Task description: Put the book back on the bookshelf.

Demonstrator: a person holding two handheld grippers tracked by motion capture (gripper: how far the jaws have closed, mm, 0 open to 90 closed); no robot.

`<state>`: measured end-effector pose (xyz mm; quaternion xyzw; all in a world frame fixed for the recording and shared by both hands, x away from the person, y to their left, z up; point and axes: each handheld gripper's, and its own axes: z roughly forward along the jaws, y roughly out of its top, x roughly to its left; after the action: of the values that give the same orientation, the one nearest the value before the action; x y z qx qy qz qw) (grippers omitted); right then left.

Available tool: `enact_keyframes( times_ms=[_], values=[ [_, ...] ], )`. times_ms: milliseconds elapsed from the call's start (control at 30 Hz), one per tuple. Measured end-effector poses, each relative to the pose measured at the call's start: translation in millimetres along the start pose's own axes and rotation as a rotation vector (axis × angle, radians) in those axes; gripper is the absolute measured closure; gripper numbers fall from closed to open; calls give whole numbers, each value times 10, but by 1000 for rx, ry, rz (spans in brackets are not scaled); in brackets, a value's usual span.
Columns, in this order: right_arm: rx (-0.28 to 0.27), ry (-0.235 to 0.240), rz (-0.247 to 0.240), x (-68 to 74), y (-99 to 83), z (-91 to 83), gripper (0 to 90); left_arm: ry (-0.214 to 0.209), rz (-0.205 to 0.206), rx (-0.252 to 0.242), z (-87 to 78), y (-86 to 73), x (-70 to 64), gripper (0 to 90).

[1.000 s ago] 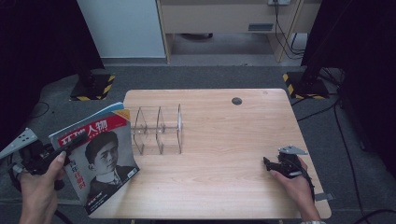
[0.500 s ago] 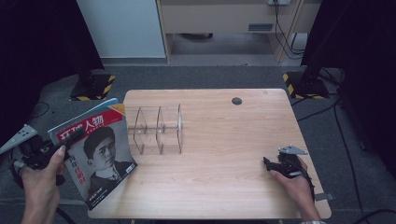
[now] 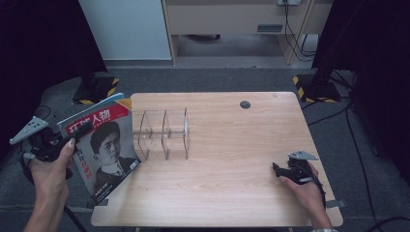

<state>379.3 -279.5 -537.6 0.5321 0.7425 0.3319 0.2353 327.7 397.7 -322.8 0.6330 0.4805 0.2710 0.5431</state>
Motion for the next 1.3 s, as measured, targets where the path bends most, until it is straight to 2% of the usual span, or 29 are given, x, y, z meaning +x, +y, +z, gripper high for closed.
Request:
enact_keyframes(
  times_ms=[200, 633, 933, 1300],
  values=[
    [0, -1, 1, 1, 1, 1, 257, 26, 1, 8, 147, 48, 24, 865],
    [0, -1, 0, 3, 2, 2, 258, 51, 4, -31, 419, 137, 51, 865],
    [0, -1, 0, 4, 2, 2, 258, 81, 5, -55, 569, 107, 98, 865],
    [1, 2, -2, 4, 2, 1, 258, 93, 5, -90, 680, 25, 140, 865]
  ],
)
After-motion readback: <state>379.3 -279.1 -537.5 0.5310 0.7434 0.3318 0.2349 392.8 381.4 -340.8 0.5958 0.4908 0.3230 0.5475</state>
